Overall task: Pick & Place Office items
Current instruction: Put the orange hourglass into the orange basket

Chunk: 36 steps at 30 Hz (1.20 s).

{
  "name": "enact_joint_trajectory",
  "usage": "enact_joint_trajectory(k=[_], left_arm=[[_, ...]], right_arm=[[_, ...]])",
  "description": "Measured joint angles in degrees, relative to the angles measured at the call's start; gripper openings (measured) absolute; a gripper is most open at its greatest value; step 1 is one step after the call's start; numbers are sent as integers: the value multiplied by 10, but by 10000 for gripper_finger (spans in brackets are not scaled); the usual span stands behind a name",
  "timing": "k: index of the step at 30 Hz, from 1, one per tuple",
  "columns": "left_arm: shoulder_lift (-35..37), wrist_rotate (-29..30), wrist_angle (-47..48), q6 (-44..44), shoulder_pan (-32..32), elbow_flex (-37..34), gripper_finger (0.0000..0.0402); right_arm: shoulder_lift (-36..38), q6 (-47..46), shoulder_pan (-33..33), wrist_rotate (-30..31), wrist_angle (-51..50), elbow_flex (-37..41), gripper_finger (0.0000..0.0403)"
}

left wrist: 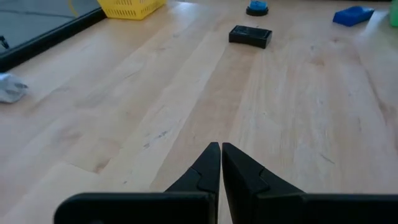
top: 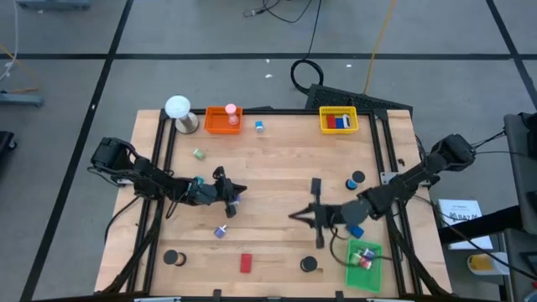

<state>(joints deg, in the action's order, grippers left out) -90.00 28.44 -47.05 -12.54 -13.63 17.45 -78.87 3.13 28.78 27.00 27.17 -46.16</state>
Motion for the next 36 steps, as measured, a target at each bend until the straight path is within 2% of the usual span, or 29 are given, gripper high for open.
enact_joint_trajectory(k=[3, 12, 16, 20, 25, 29, 32, 36], left_arm=[[0, -1, 0, -18, 1, 0, 21], [5, 1, 2, -3, 3, 4, 21], [55, 1, 8, 4, 9, 10, 21], [136, 2, 64, 4, 12, 9, 21], [258, 2, 190, -14, -22, 9, 21], [328, 2, 288, -55, -65, 9, 21], [351, 4, 397, -106, -108, 37, 15], [348, 36, 595, -178, -175, 122, 4]], right_arm=[[0, 5, -37, 0, 52, 33, 4], [63, 12, -105, 0, 37, 40, 4], [117, 17, -121, 0, -3, 40, 4], [151, 33, -131, 2, -14, 40, 4], [174, 98, -130, -2, -15, 39, 4], [181, 97, -130, -2, -23, 39, 4], [181, 97, -130, -2, -23, 39, 4], [181, 96, -130, -2, -25, 39, 4]])
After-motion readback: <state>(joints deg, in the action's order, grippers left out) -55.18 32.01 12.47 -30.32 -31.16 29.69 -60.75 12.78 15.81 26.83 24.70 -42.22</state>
